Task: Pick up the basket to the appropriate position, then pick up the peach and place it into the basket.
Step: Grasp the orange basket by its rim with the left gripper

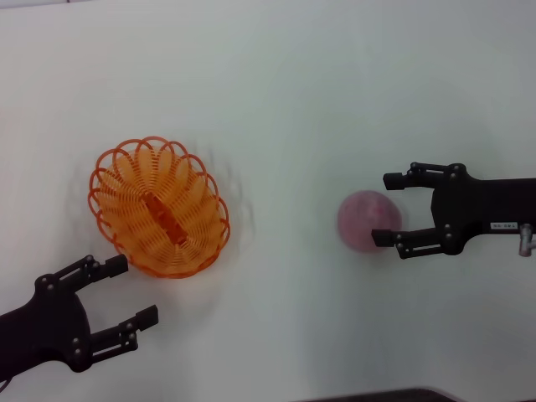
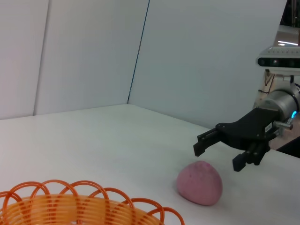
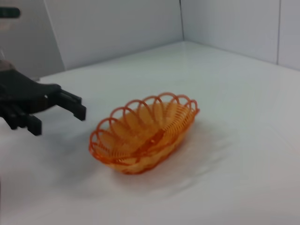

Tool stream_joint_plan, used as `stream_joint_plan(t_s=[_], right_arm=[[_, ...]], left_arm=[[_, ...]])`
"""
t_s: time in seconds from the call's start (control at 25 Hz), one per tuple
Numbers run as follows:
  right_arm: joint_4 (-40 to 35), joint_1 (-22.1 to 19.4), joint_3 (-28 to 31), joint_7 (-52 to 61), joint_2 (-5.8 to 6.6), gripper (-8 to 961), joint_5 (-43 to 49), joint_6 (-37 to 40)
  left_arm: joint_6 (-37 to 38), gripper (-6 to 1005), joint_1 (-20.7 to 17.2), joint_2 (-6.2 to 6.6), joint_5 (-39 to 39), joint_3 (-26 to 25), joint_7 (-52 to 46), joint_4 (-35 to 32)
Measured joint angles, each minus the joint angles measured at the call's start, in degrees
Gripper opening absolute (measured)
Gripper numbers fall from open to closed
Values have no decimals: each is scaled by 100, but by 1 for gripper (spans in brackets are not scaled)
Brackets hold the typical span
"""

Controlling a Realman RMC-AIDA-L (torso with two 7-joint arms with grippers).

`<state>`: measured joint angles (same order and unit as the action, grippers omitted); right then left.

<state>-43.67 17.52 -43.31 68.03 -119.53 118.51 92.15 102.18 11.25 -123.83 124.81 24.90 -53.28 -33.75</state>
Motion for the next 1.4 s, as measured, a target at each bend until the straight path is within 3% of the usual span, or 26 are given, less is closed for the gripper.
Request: stream_joint_plan(t_s=[0.52,0.72,1.0,1.24,1.4], right_arm=[[19,-28,164,-123,0,925,24,209],[18,-35,180,-123,0,925,21,213],[3,-36,183,-98,0,925,14,208],[-1,-13,183,-72,0,926,24,204],[-1,-4,183,-70,0,926,27,190]], left_arm=[[-6,752,18,7,0,-38,11,53],[-6,744,52,10,0,-337,-224,118],[-539,733,350,236,38,-1093,-3134,125],[-850,723,562,329,84,-1047,-4180,60],[-865,717,776,404,230,-784,-4816,-340]])
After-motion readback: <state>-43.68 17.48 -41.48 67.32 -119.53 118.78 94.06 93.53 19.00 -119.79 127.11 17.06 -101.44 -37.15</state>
